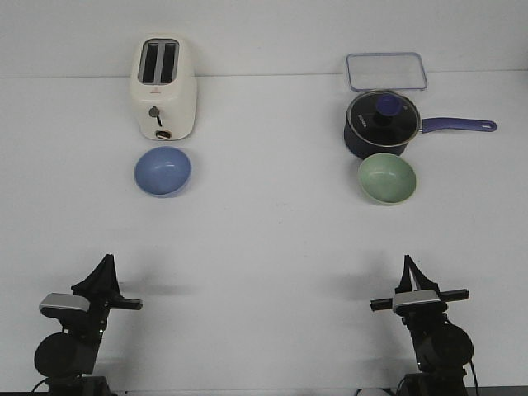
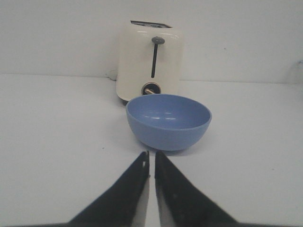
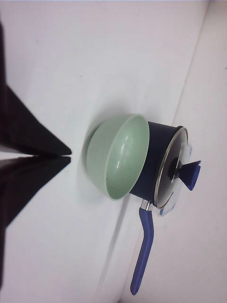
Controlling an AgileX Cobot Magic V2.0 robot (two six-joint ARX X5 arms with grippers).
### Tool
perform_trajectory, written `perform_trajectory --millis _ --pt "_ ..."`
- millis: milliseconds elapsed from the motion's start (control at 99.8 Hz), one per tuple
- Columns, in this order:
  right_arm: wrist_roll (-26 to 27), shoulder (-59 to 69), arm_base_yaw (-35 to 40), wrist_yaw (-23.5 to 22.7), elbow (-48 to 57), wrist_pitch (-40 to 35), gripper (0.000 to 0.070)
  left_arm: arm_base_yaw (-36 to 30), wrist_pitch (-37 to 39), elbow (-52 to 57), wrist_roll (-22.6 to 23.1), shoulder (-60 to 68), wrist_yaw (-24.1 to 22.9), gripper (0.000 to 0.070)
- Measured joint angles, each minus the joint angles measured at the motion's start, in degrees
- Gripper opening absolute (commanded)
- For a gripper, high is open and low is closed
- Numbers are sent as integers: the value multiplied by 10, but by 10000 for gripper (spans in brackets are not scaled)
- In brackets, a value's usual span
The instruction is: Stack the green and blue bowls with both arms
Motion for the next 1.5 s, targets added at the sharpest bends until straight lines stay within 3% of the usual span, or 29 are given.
perform_trajectory --millis 1022,1182,1503 --pt "11 0 0 -5 0 0 0 0 0 0 0 0 0 15" --pt "68 0 0 -5 0 1 0 0 0 0 0 0 0 15" --pt "264 5 0 -3 28 -41 0 0 0 0 0 0 0 15"
